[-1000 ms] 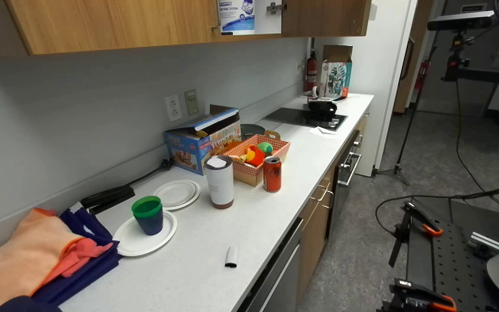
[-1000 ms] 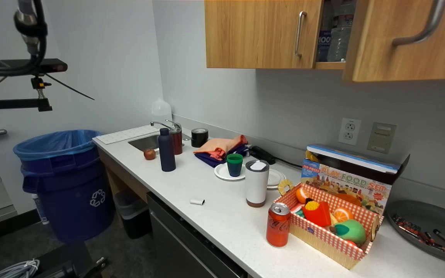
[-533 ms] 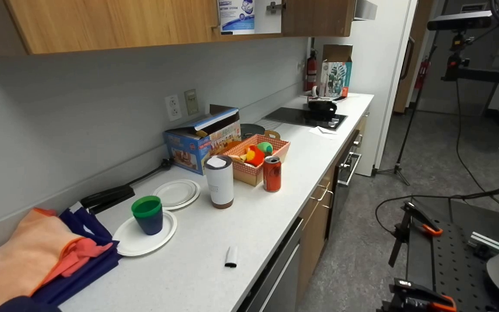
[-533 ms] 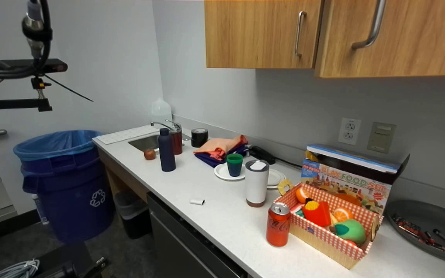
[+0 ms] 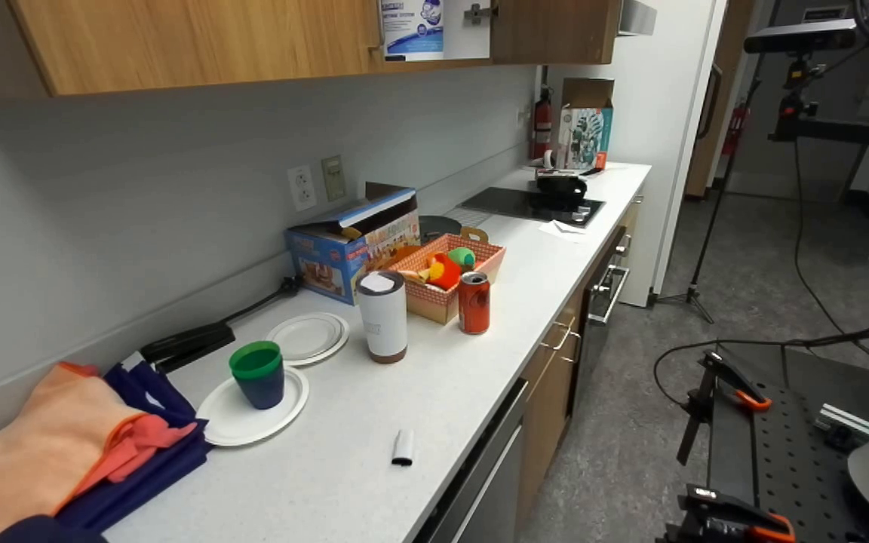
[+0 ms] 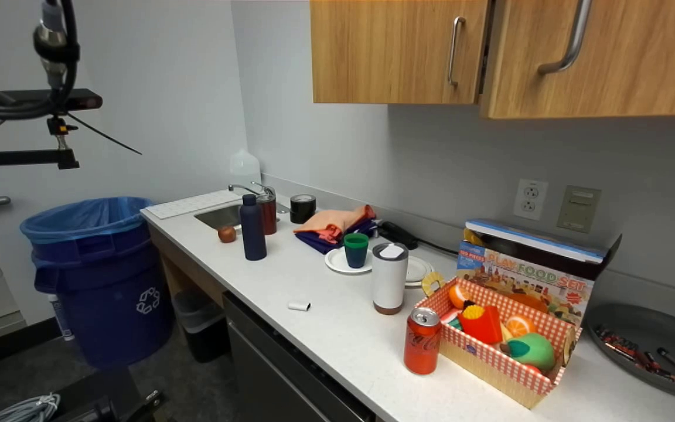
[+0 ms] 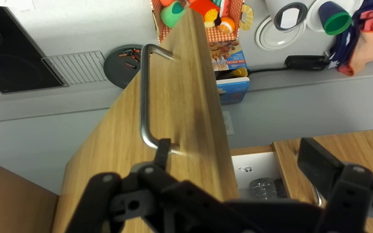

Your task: Close the cupboard drawer.

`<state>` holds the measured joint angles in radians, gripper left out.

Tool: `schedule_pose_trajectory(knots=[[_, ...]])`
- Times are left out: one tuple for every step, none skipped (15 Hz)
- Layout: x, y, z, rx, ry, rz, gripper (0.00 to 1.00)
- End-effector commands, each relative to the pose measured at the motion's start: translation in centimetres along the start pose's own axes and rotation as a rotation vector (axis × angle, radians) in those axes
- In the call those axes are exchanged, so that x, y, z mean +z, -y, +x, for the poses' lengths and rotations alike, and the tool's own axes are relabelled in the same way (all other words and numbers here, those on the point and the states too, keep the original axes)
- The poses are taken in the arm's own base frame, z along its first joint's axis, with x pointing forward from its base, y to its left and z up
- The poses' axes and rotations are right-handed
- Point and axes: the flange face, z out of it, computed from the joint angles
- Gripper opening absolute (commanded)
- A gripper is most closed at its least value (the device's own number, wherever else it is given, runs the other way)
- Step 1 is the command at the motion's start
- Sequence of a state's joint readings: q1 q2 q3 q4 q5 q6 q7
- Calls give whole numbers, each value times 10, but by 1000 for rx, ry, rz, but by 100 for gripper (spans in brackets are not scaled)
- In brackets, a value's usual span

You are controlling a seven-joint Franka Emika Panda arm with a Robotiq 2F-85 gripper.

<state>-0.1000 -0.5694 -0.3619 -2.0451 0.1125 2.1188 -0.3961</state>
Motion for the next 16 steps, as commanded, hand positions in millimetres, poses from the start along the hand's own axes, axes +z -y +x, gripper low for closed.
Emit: schedule_pose_trajectory(knots=[[4, 16, 23, -109, -72, 20, 100], [5, 25, 29, -147, -88, 20, 100], [6, 31, 34, -176, -103, 25, 100], [9, 38, 40, -203, -121, 34, 100], [11, 45, 46, -228, -135, 42, 100], [14, 53, 51, -253, -149, 52, 100], [16, 61, 57, -277, -164, 65, 100], [19, 68, 62, -298, -177, 80, 100], [22, 75, 67, -314, -190, 91, 100], [26, 81, 73, -325, -197, 111, 100], [31, 87, 79, -331, -208, 125, 100], [36, 92, 86, -332, -219, 139, 100], [40, 97, 91, -333, -227, 154, 100], [46, 102, 99, -330, -235, 165, 100], [51, 106, 105, -328, -241, 176, 100], [57, 110, 111, -325, -244, 185, 100]])
